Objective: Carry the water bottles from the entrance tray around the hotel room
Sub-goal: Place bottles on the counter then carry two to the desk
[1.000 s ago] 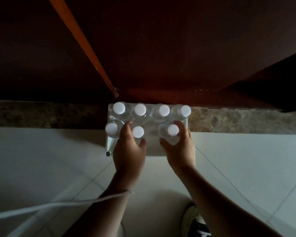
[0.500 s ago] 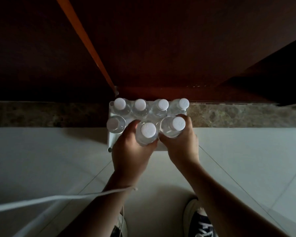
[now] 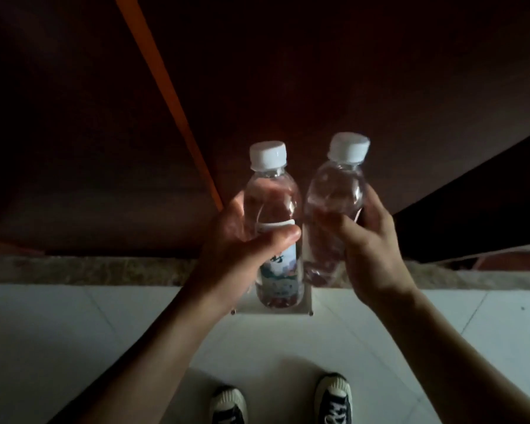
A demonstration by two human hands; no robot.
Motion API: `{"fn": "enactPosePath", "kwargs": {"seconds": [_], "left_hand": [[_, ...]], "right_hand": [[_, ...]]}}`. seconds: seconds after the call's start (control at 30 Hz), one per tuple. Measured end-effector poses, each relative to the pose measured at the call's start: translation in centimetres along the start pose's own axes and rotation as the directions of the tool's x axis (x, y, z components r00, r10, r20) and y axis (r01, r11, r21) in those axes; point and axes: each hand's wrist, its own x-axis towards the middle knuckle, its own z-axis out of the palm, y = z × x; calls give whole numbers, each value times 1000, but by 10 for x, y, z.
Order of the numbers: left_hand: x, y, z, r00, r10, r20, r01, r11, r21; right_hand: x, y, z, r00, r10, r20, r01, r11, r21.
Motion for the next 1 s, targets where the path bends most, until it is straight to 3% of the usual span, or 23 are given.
{"fn": "enactPosePath", "kwargs": {"seconds": [0.1, 0.17, 0.3, 0.6, 0.8, 1.0], "left_hand": [[-8, 91, 11, 999, 27, -29, -28, 999, -43], [-20, 151, 22, 999, 41, -29, -43, 997, -59], [-56, 272, 39, 995, 86, -55, -89, 995, -49], [-102, 508, 72, 954, 299, 27, -299, 954, -24], [-122, 621, 89, 894, 429, 127, -417, 902, -109], [-137, 678, 125, 854, 460, 242, -425, 886, -186]], "right_hand": [[-14, -88, 12, 988, 41, 146, -58, 992, 115], [-29, -145, 18, 983, 70, 173, -95, 985, 142], [-63, -266, 33, 993, 66, 98, -77, 991, 112], [-125, -509, 51, 990, -141, 17, 138, 984, 114], [-168, -624, 58, 938, -346, -3, 346, 937, 57], [-215, -685, 40, 875, -475, -90, 479, 878, 22]]}}
